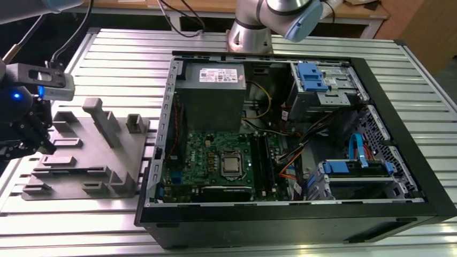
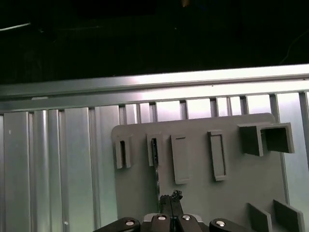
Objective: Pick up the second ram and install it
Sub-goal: 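Pick up the second ram and move it above second insertion slot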
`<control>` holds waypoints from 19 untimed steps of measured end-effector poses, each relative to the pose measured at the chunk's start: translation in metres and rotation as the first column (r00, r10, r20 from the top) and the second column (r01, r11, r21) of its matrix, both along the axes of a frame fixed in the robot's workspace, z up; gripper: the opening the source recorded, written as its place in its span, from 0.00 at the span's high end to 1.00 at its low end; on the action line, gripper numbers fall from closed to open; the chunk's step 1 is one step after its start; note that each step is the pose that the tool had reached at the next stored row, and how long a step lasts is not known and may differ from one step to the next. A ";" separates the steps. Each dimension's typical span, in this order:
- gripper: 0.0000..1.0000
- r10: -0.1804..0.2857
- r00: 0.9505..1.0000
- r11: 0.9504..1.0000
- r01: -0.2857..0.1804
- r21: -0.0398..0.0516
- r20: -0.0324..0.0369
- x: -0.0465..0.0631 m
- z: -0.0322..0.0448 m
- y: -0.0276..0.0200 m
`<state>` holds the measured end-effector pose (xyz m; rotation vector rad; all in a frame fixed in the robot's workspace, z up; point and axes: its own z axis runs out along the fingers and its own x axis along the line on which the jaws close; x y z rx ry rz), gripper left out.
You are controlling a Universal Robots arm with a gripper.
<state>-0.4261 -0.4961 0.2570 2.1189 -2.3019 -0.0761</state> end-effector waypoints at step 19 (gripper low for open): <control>0.93 0.044 0.999 0.999 -0.044 0.000 0.018 0.000 -0.0130 -0.0048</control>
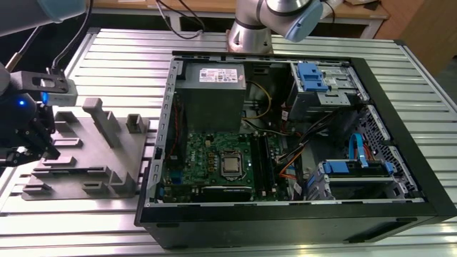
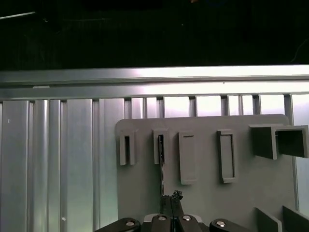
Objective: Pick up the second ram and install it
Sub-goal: 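Pick up the second ram and move it above second insertion slot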
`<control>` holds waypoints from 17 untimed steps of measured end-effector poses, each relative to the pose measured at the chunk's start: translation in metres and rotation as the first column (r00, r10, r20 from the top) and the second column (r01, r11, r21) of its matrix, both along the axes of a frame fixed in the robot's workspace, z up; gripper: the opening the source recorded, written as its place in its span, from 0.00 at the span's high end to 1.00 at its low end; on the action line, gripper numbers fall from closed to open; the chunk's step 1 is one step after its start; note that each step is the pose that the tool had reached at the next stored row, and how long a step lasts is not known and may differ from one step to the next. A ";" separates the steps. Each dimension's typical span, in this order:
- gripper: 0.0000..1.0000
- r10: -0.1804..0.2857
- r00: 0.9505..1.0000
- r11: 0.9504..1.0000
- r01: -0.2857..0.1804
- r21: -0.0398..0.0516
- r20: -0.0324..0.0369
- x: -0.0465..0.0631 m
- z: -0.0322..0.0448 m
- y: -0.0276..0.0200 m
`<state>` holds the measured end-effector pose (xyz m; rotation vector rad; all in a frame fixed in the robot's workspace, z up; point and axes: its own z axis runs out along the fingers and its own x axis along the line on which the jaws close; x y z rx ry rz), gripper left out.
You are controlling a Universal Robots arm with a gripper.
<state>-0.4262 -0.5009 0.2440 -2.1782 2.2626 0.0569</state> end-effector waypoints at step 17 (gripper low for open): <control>0.93 0.019 1.000 1.000 -0.019 0.000 0.003 0.001 -0.0162 -0.0019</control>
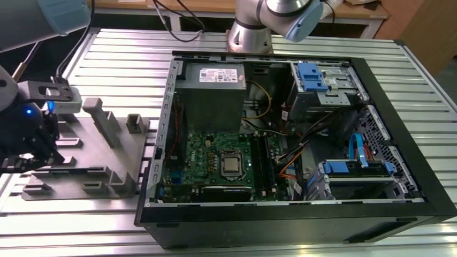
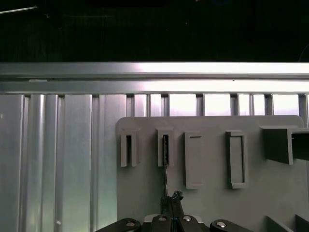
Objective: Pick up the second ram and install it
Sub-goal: 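Pick up the second ram and move it above second insertion slot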
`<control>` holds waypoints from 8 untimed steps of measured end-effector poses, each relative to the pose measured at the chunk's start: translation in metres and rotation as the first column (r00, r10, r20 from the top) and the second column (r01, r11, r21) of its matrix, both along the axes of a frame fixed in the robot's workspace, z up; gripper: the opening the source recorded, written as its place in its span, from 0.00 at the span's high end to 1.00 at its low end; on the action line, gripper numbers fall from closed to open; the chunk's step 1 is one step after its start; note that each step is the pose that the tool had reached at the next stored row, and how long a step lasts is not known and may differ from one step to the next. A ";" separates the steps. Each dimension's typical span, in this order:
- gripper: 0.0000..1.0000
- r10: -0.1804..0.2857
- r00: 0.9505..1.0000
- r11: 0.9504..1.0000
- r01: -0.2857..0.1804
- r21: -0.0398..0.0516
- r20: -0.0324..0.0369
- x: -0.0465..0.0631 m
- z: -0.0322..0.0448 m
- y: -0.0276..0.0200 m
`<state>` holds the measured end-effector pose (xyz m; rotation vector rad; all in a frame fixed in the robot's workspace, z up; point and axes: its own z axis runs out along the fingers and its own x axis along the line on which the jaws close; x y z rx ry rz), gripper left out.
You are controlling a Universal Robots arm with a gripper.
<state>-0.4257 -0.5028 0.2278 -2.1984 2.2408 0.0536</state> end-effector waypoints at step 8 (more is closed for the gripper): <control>0.93 -0.003 1.000 1.000 0.003 0.000 0.000 0.002 -0.0060 0.0000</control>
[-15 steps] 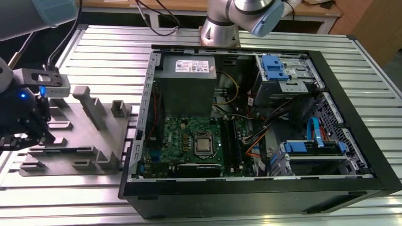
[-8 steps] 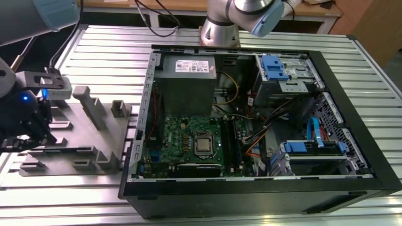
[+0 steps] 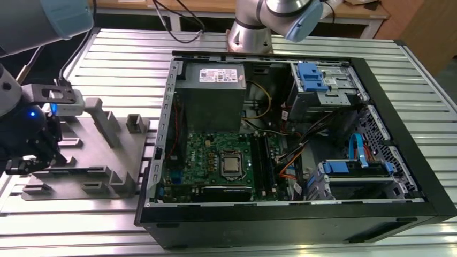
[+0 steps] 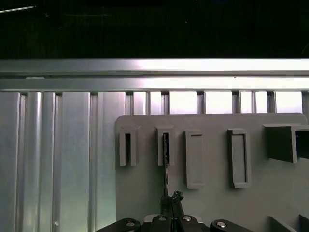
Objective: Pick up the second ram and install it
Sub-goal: 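Pick up the second ram and move it above second insertion slot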
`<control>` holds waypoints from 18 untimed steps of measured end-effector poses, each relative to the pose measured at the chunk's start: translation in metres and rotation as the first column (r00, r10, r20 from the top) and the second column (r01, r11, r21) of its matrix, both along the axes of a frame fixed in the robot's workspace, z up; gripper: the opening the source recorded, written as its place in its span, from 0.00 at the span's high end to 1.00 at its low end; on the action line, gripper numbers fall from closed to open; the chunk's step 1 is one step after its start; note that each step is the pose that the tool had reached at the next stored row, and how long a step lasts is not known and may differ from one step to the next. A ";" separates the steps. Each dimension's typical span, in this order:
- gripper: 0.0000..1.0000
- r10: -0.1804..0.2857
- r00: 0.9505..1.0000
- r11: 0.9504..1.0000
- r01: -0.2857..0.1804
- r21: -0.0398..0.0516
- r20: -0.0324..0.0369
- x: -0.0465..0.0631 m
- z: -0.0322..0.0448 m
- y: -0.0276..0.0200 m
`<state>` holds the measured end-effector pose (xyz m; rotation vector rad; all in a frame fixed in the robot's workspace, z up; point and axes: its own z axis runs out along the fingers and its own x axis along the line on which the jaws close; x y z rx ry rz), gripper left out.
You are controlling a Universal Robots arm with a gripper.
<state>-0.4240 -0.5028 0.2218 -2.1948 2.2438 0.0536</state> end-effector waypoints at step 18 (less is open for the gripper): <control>0.93 0.000 1.000 1.000 0.000 0.000 0.000 0.000 -0.0092 0.0000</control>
